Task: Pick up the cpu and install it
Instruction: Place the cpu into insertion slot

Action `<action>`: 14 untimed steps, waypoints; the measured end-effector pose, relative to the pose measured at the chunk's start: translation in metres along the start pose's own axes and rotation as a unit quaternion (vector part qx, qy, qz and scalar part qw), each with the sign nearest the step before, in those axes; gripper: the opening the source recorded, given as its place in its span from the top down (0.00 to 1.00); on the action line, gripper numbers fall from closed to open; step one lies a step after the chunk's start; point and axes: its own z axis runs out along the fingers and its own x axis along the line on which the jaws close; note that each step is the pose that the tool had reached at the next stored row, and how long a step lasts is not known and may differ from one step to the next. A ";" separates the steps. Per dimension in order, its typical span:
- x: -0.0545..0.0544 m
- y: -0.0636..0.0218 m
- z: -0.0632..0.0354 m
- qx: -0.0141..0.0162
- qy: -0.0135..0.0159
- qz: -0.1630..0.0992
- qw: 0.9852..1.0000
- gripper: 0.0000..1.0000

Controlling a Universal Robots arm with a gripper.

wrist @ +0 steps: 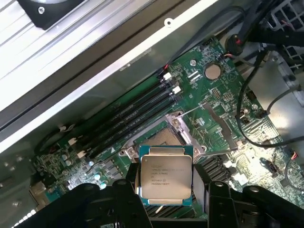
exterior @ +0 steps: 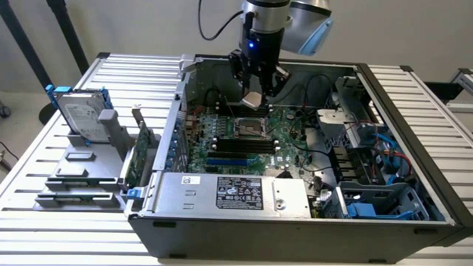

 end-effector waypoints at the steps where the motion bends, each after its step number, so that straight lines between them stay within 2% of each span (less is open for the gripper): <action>1: 0.000 0.0000 0.0002 0.000 0.000 0.010 1.000 0.46; 5: 0.000 -0.0001 0.0010 -0.001 -0.002 0.045 0.999 0.46; 8: 0.000 -0.0001 0.0017 -0.001 -0.003 0.073 0.997 0.46; 11: 0.000 -0.0001 0.0023 -0.001 -0.004 0.100 0.995 0.46; 14: 0.000 -0.0001 0.0030 -0.002 -0.005 0.127 0.992 0.46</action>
